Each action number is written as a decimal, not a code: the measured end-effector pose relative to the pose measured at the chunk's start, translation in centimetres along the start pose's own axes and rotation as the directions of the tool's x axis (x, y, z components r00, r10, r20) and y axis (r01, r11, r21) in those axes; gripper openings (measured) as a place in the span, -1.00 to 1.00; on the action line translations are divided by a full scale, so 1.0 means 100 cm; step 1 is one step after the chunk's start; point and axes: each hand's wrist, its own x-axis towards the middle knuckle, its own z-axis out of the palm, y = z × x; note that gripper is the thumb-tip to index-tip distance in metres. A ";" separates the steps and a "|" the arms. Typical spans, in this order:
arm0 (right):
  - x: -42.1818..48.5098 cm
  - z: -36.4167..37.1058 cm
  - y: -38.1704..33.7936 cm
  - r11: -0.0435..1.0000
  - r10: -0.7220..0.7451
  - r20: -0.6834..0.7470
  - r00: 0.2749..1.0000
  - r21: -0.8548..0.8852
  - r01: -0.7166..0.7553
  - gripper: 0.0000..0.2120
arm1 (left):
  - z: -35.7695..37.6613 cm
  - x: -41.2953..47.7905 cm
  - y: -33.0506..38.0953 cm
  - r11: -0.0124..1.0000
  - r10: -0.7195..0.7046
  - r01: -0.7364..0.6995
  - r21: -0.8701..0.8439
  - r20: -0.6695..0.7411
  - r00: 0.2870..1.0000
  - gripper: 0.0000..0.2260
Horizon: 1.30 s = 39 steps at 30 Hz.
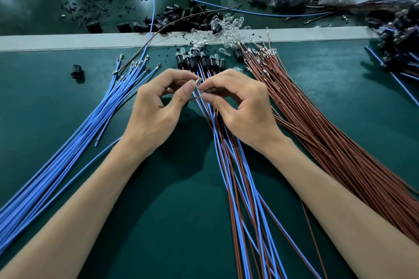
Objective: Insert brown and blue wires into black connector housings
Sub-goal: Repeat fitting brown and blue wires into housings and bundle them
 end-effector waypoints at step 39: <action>-0.002 0.000 0.002 0.999 -0.038 -0.074 0.997 -0.023 0.037 -0.88 | 0.001 -0.001 0.003 0.985 -0.121 0.127 -0.117 0.058 0.991 -0.93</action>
